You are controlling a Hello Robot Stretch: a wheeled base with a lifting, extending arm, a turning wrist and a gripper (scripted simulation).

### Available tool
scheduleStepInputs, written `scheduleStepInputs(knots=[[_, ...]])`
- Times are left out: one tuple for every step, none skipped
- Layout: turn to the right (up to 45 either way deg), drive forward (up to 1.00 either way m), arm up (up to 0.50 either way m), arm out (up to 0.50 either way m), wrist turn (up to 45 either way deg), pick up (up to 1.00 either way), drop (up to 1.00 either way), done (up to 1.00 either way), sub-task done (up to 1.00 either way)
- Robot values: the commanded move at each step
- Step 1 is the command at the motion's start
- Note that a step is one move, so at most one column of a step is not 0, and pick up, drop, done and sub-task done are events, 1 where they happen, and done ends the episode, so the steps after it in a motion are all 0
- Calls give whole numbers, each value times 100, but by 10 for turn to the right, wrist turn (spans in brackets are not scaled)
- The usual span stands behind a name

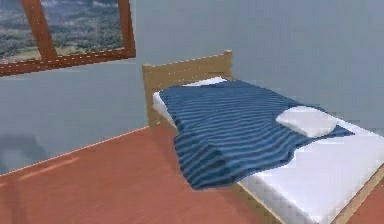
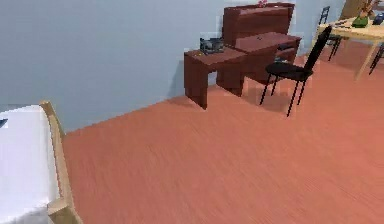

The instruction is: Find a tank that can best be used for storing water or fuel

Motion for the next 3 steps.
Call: scheduleStepInputs(knots=[[0,5,0,0,0,0,0,0,0],[-300,0,0,0,0,0,0,0,0],[0,75,0,0,0,0,0,0,0]])
